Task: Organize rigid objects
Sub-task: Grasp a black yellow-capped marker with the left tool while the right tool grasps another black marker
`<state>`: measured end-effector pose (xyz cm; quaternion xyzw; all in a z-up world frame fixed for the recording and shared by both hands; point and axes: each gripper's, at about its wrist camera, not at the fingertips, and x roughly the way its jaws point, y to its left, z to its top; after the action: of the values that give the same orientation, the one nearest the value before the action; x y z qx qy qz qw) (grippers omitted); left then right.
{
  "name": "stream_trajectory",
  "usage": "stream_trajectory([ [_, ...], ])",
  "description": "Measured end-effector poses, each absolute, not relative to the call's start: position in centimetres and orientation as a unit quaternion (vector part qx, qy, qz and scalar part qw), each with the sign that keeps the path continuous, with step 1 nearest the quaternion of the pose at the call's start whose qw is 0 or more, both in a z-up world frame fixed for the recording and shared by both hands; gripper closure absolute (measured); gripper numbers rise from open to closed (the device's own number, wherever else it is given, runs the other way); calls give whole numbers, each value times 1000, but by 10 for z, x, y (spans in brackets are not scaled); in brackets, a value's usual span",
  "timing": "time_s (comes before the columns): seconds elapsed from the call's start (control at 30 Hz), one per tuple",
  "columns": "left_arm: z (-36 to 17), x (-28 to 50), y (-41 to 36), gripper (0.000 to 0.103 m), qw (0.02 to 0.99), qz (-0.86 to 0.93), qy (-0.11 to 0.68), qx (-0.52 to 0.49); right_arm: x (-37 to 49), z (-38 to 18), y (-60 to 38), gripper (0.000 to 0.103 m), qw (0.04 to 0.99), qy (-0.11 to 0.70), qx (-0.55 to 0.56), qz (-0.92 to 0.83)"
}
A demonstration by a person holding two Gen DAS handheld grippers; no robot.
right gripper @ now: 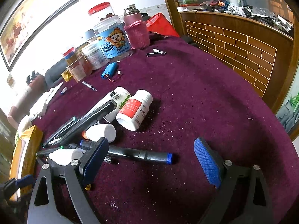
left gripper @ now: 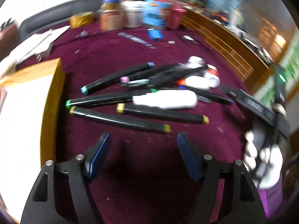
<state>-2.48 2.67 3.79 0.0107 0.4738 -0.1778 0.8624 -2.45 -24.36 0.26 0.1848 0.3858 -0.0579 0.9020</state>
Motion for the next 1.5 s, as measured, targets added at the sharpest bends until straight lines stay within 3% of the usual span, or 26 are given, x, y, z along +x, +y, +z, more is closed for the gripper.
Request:
stream_trajectory([
  [0.13,22,2,24,31,867,-105,486,-8,-25,2,-244,13,901,388,186,-58],
  [0.23,17,9,11,20,883,-52,465,34,-24,1,-244,13,900,390,187,-58],
  [0.33,6,16,1,19,881,-5,465,93,-24,0,-244,13,899,391,187,-59],
  [0.5,1,7,26,19,875,-30,478,66,-23,-1,-244,13,897,393,192,-59],
  [0.7,3,-15,39,32,866,-50,493,69,-22,-4,-249,13,890,401,207,-60],
  [0.83,2,-6,34,35,864,-65,497,39,-23,-5,-249,13,890,401,206,-61],
  [0.87,2,-4,29,47,866,-69,494,43,-23,-5,-248,13,890,401,206,-61],
  [0.9,3,-3,23,66,869,-79,486,52,-23,-5,-249,13,891,401,206,-60],
  [1.0,6,-17,15,83,864,-122,483,76,-23,-5,-249,13,891,400,208,-59],
  [1.17,9,-36,36,83,860,-122,490,69,-23,-5,-247,13,892,402,200,-56],
  [1.23,8,-34,36,78,863,-117,488,65,-23,-4,-245,13,893,401,195,-54],
  [1.27,8,-31,33,70,866,-110,484,66,-23,-3,-243,13,895,399,189,-54],
  [1.33,6,-26,25,69,873,-112,470,71,-23,1,-237,13,896,404,175,-46],
  [1.37,6,-24,23,70,876,-119,462,73,-25,4,-230,13,894,414,169,-27],
  [1.4,6,-23,23,83,877,-124,458,73,-28,8,-225,13,895,415,164,-9],
  [1.43,7,-23,27,88,876,-131,460,65,-33,15,-217,13,897,414,152,12],
  [1.5,10,-28,39,91,872,-147,466,37,-39,27,-194,13,901,417,105,56],
])
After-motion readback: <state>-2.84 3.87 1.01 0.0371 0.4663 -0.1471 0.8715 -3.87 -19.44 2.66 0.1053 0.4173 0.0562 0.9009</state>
